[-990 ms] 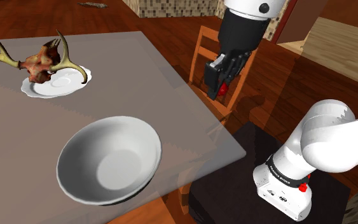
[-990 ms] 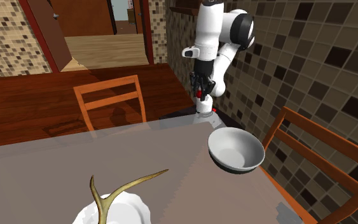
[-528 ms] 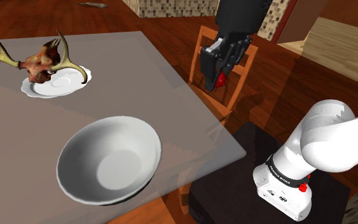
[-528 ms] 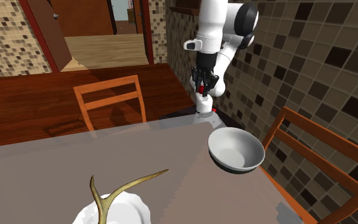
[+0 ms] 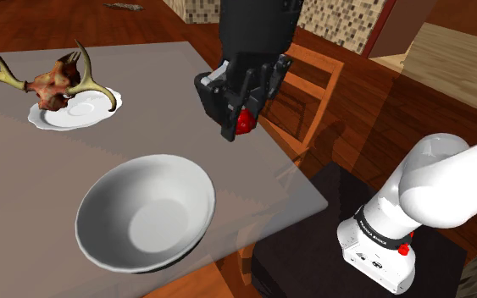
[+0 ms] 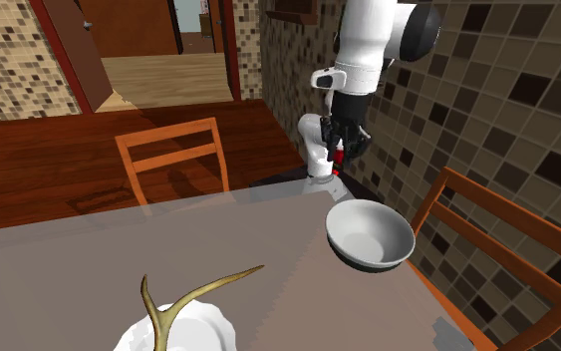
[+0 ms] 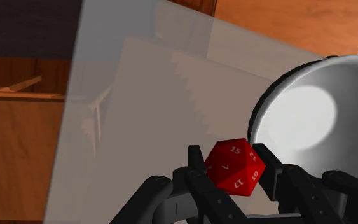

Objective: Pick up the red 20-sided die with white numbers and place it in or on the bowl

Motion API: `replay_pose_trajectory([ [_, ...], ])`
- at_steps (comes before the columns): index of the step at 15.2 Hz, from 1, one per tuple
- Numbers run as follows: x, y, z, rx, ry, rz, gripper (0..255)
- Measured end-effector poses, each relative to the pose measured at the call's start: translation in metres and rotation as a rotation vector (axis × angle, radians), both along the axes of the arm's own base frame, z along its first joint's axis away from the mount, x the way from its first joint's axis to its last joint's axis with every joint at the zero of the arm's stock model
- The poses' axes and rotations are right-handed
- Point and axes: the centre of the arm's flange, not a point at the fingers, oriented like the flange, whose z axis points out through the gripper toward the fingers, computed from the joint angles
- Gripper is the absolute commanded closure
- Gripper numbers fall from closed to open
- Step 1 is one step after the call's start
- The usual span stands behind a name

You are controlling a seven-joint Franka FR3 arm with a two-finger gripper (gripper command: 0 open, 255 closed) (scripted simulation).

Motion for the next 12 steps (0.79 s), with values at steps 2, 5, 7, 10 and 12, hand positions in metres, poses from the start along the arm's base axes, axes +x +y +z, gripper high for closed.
replay_pose_trajectory([
  [2, 0.002, 0.029, 0.001, 0.000, 0.000, 0.000, 255],
  [5, 0.009, 0.069, -0.002, 0.000, 0.000, 0.001, 255],
  [7, 0.011, 0.095, -0.002, 0.000, 0.000, 0.002, 255],
  [10, 0.015, 0.130, -0.005, -0.001, 0.001, 0.003, 255],
  [12, 0.016, 0.138, -0.010, 0.001, 0.001, 0.001, 255],
])
